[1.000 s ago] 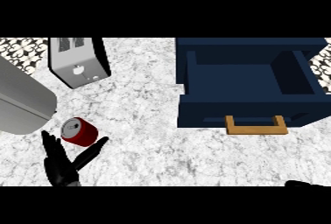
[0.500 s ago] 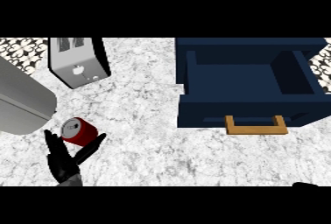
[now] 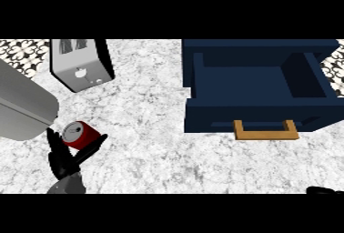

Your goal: Pick up the can, place it into the drawer and close the drawer

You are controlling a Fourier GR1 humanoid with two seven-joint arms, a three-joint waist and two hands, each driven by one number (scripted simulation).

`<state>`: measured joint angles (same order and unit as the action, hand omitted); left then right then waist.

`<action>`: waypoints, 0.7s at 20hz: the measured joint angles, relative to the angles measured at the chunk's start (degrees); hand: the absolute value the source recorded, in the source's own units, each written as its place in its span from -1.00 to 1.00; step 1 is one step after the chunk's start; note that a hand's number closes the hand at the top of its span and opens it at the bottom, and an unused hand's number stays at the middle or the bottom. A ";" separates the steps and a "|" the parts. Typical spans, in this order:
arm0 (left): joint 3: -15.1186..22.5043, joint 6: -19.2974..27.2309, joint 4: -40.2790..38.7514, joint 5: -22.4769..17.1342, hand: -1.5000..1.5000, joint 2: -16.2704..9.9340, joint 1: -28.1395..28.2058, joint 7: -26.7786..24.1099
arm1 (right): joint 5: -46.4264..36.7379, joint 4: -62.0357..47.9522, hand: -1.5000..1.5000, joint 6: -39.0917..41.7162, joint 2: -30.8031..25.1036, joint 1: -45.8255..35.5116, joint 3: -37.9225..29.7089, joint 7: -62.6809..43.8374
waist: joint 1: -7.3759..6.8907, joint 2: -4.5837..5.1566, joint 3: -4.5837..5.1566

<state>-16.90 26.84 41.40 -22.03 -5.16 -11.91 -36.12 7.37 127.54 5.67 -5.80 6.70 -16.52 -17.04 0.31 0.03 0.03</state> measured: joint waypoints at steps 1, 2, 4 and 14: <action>0.31 -0.69 -0.33 0.11 -1.00 -0.21 -0.17 -0.02 | -0.02 -0.28 -1.00 0.16 0.30 0.33 -0.04 0.42 | -0.01 0.00 0.00; 0.67 -1.42 -0.78 0.19 -1.00 -0.17 -0.31 -0.03 | 0.55 0.17 -1.00 0.53 0.00 0.61 -0.57 0.15 | 0.00 -0.01 -0.01; 0.74 -3.43 -2.74 0.17 -1.00 -1.39 -1.68 0.25 | 1.33 0.56 -1.00 0.99 -0.34 0.80 -1.49 0.13 | 0.05 -0.01 -0.01; -0.45 -11.44 -11.82 -1.12 1.00 -3.72 -10.05 -2.75 | 0.11 0.74 -1.00 0.75 1.08 0.50 -0.91 1.13 | 0.21 0.04 -0.01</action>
<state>-17.34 15.40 29.58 -23.15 -8.88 -21.96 -38.87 7.47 128.28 6.42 -4.72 7.20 -17.43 -15.91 0.52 0.07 0.01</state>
